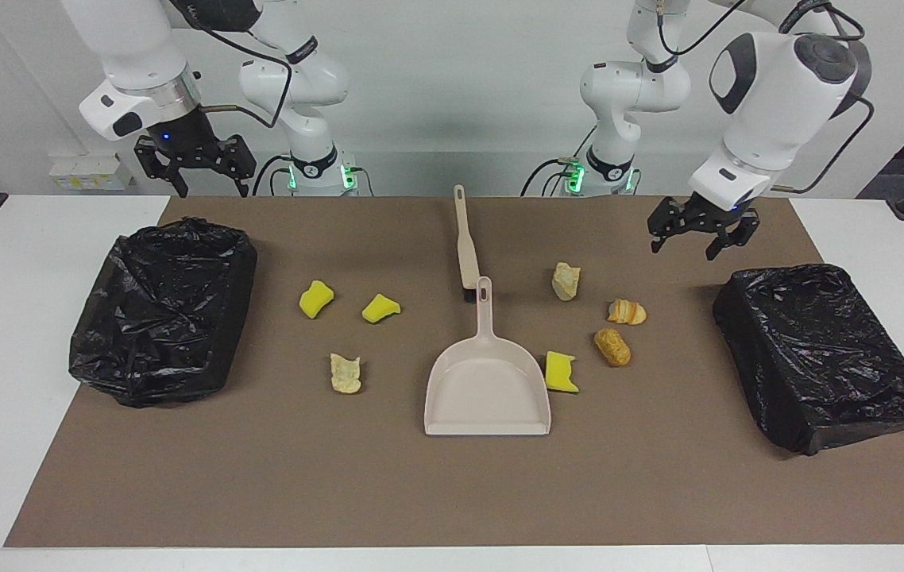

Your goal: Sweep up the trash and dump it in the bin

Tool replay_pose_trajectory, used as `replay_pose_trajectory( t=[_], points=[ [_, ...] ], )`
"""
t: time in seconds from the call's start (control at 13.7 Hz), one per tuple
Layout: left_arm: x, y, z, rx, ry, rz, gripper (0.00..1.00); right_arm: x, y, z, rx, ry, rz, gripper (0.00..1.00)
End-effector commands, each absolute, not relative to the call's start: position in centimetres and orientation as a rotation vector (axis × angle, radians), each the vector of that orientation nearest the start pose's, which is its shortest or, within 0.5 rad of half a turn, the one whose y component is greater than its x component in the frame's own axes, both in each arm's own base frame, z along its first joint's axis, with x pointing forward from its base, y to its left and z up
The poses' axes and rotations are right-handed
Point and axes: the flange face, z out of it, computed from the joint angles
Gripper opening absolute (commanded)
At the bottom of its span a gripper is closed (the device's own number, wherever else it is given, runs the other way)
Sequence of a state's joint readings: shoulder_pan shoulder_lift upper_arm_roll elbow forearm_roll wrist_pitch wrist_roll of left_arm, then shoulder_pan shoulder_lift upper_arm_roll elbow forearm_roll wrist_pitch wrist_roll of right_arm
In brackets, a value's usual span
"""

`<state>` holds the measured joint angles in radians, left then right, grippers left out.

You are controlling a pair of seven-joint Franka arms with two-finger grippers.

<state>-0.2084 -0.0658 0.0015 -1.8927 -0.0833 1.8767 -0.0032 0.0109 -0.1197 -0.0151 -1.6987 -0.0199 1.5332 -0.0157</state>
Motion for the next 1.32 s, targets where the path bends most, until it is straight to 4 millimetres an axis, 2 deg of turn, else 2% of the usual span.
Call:
replay_pose_trajectory(
  t=[0.0,0.15,0.29,0.44,0.59,0.73,0.81,0.95,1.1,1.25],
  points=[
    [50.1,-15.1,51.5,-3.23,0.296,-0.104,1.0,51.2,-0.7,62.4,-3.157,-0.007,0.061,1.0],
    [48.3,-18.9,50.0,-3.231,0.287,-0.064,1.0,51.2,-0.7,62.4,-3.157,-0.007,0.061,1.0],
    [45.6,-22.2,48.9,-3.24,0.283,-0.086,1.0,51.2,-0.7,62.4,-3.157,-0.007,0.061,1.0],
    [42.4,-24.7,47.3,-3.251,0.291,-0.116,1.0,51.2,-0.7,62.4,-3.157,-0.007,0.058,1.0],
    [40.2,-26.9,46.2,-3.251,0.314,-0.104,1.0,51.2,-0.7,62.4,-3.157,-0.007,0.061,1.0],
    [37.7,-30.4,44.2,-3.261,0.322,-0.113,1.0,51.2,-0.7,62.4,-3.157,-0.007,0.061,1.0],
    [35.9,-32.1,42.5,-3.263,0.339,-0.117,1.0,51.2,-0.7,62.4,-3.157,-0.007,0.061,1.0],
    [33.3,-34.2,40.1,-3.258,0.355,-0.094,1.0,51.2,-0.7,62.4,-3.157,-0.007,0.061,1.0],
    [30.3,-37.4,38.7,-3.265,0.331,-0.076,1.0,51.2,-0.7,62.4,-3.157,-0.007,0.061,1.0],
    [27.9,-39.9,37.0,-3.253,0.368,-0.052,1.0,51.2,-0.7,62.4,-3.157,-0.01,0.061,1.0]
  ],
)
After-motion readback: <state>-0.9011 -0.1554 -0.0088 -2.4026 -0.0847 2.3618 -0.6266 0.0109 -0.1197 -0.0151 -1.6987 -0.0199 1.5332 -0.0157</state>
